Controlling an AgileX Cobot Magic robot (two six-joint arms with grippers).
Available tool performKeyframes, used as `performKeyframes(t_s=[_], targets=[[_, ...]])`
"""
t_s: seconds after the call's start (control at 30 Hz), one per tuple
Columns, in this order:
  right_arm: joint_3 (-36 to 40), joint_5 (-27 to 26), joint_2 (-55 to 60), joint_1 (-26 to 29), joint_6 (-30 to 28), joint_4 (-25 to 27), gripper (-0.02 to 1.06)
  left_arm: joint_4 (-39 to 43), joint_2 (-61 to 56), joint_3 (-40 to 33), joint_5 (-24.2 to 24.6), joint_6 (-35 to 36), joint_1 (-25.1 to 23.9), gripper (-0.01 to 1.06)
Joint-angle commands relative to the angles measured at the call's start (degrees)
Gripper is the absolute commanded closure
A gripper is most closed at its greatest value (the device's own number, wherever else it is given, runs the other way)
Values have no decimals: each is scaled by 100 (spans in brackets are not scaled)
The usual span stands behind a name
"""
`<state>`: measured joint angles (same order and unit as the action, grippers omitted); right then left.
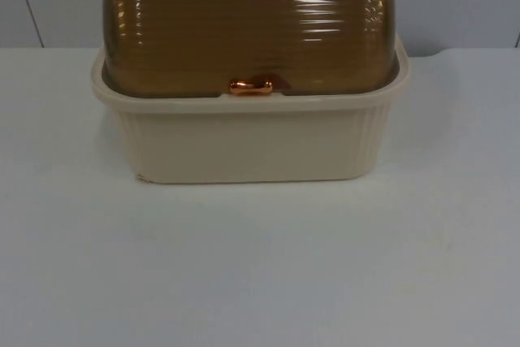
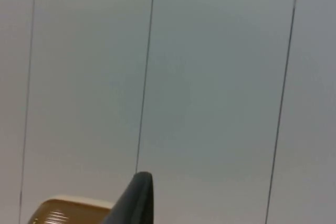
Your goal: Open the box lid with the left hand, place the block into the box with the right hand, then close the box lid with the left hand.
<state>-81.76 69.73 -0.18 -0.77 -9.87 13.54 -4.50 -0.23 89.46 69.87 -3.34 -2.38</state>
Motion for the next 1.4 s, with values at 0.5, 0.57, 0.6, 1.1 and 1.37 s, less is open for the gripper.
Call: performKeyframes(t_s=[0.5,0.57,0.6,1.1,1.37], targets=[[38,24,18,-3,24,-102,0,-527,23,-358,9,-282,170,0],[102,24,18,-3,35,-143,0,-515,23,-415,9,-344,167,0],[177,24,18,-3,59,-156,0,-469,23,-478,9,-344,167,0],[2525,-94,18,-3,186,-477,0,247,23,-3049,9,-211,167,0],[3936,-508,18,-3,878,-950,0,261,23,-4489,-540,-211,167,0]])
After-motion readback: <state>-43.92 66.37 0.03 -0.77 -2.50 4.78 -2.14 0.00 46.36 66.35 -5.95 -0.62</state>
